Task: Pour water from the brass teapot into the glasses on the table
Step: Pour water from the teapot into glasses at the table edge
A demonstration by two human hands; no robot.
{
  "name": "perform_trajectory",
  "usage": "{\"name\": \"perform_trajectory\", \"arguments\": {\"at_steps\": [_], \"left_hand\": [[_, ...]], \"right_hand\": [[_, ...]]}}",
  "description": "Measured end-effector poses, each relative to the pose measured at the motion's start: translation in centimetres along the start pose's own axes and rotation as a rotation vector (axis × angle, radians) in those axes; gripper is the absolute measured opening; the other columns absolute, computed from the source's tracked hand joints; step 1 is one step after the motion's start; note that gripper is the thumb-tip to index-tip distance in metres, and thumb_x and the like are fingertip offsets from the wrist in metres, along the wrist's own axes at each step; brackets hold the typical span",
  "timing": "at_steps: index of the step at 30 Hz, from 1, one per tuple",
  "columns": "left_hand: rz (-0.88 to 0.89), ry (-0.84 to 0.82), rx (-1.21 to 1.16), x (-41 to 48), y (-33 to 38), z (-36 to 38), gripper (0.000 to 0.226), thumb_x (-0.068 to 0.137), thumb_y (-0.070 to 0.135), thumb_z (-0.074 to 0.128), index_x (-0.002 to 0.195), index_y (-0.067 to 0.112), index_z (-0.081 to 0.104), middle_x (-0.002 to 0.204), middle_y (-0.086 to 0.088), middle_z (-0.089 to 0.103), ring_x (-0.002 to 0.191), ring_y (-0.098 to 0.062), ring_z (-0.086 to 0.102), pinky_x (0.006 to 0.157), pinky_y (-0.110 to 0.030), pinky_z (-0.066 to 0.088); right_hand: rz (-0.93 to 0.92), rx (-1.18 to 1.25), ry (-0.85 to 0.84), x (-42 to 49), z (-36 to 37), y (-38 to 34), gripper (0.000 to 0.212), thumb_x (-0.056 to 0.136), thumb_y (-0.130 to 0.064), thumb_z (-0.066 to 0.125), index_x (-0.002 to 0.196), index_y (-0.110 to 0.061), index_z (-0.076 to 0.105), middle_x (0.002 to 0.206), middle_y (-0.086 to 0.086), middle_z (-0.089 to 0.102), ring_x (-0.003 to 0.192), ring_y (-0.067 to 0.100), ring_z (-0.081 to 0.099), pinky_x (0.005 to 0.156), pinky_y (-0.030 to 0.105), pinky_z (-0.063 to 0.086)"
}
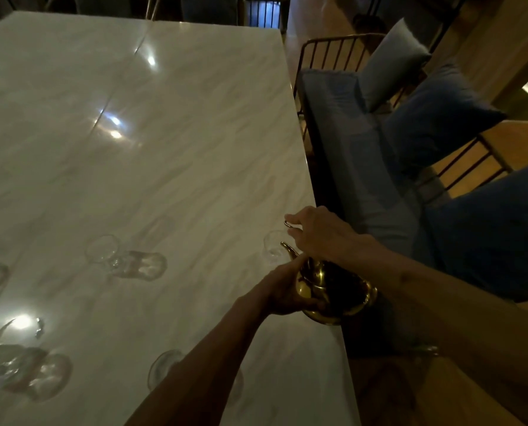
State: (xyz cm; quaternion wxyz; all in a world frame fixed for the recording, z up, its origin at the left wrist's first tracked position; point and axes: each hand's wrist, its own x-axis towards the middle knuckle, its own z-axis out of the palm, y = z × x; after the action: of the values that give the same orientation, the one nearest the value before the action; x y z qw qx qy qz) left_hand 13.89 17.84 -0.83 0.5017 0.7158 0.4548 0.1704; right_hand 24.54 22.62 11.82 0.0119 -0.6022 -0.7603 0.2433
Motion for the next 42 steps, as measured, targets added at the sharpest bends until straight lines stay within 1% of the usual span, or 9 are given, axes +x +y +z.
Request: {"name": "perform_trajectory", "arguments": {"at_steps": [2,6,12,17,22,26,31,37,42], "left_hand": [[0.008,0.005,-0.008,0.1,0.1,0.1,0.097,0.076,0.042,0.08,0.155,0.027,0.025,0.15,0.001,0.049,0.137,-0.019,0.048,0.112,-0.046,0.043],[0.007,0.012,-0.024,0.1,0.3,0.3,0.099,0.07,0.055,0.075,0.153,0.031,0.027,0.148,0.002,0.051,0.136,-0.019,0.05,0.11,-0.049,0.046],[0.011,0.016,-0.033,0.0,0.2,0.4,0.098,0.073,0.05,0.079,0.153,0.038,0.024,0.15,0.006,0.049,0.138,-0.016,0.047,0.111,-0.047,0.044],[0.012,0.036,-0.042,0.0,-0.1,0.7,0.096,0.076,0.039,0.083,0.152,0.043,0.026,0.149,0.007,0.05,0.137,-0.014,0.047,0.111,-0.046,0.044],[0.038,0.059,-0.054,-0.2,-0.3,1.1,0.087,0.082,0.035,0.08,0.15,0.043,0.027,0.15,0.007,0.048,0.137,-0.012,0.045,0.11,-0.034,0.042],[0.064,0.082,-0.043,-0.5,-0.3,1.3,0.083,0.084,0.035,0.078,0.151,0.039,0.029,0.148,0.007,0.051,0.131,-0.002,0.046,0.106,-0.026,0.043],[0.082,0.105,-0.024,-0.5,-0.2,1.3,0.081,0.085,0.037,0.076,0.151,0.037,0.029,0.149,0.006,0.05,0.135,-0.011,0.048,0.11,-0.042,0.046],[0.095,0.106,0.009,-0.7,-0.3,1.3,0.083,0.087,0.042,0.073,0.154,0.038,0.023,0.153,0.006,0.045,0.138,-0.008,0.044,0.112,-0.039,0.044],[0.064,0.086,0.04,-0.6,-0.8,1.6,0.092,0.085,0.054,0.069,0.158,0.035,0.015,0.158,0.006,0.038,0.143,-0.013,0.041,0.114,-0.044,0.042]], "right_hand": [[0.0,-0.003,-0.012,0.2,-0.1,0.1,0.043,0.095,-0.024,0.056,0.137,-0.018,0.051,0.133,0.009,0.058,0.115,0.022,0.059,0.091,0.027,0.046],[-0.007,-0.02,-0.031,0.2,-0.3,0.0,0.04,0.094,-0.022,0.057,0.134,-0.016,0.055,0.128,0.008,0.061,0.109,0.02,0.062,0.079,0.02,0.042],[-0.011,-0.035,-0.047,0.3,-0.6,0.1,0.04,0.095,-0.023,0.056,0.134,-0.015,0.055,0.131,0.007,0.059,0.111,0.02,0.061,0.079,0.02,0.041],[-0.02,-0.055,-0.072,0.6,-0.6,0.3,0.038,0.096,-0.024,0.054,0.132,-0.014,0.057,0.132,0.007,0.058,0.113,0.021,0.06,0.082,0.022,0.043],[-0.015,-0.083,-0.081,1.0,-0.6,0.5,0.039,0.095,-0.026,0.055,0.132,-0.016,0.056,0.13,0.009,0.059,0.113,0.023,0.06,0.088,0.029,0.045],[-0.036,-0.145,-0.09,1.2,-0.8,0.6,0.044,0.09,-0.019,0.061,0.134,-0.015,0.054,0.121,0.012,0.062,0.1,0.023,0.064,0.079,0.028,0.049],[-0.053,-0.184,-0.114,1.4,-1.1,0.5,0.049,0.089,-0.008,0.058,0.137,-0.013,0.051,0.119,0.012,0.062,0.096,0.022,0.063,0.082,0.032,0.055],[-0.056,-0.213,-0.145,1.6,-1.4,0.5,0.045,0.089,-0.007,0.054,0.134,-0.011,0.052,0.118,0.013,0.06,0.098,0.023,0.062,0.085,0.035,0.054],[-0.061,-0.239,-0.166,1.8,-1.4,0.4,0.043,0.088,-0.009,0.053,0.131,-0.012,0.054,0.117,0.011,0.058,0.096,0.022,0.059,0.081,0.032,0.053]]}}
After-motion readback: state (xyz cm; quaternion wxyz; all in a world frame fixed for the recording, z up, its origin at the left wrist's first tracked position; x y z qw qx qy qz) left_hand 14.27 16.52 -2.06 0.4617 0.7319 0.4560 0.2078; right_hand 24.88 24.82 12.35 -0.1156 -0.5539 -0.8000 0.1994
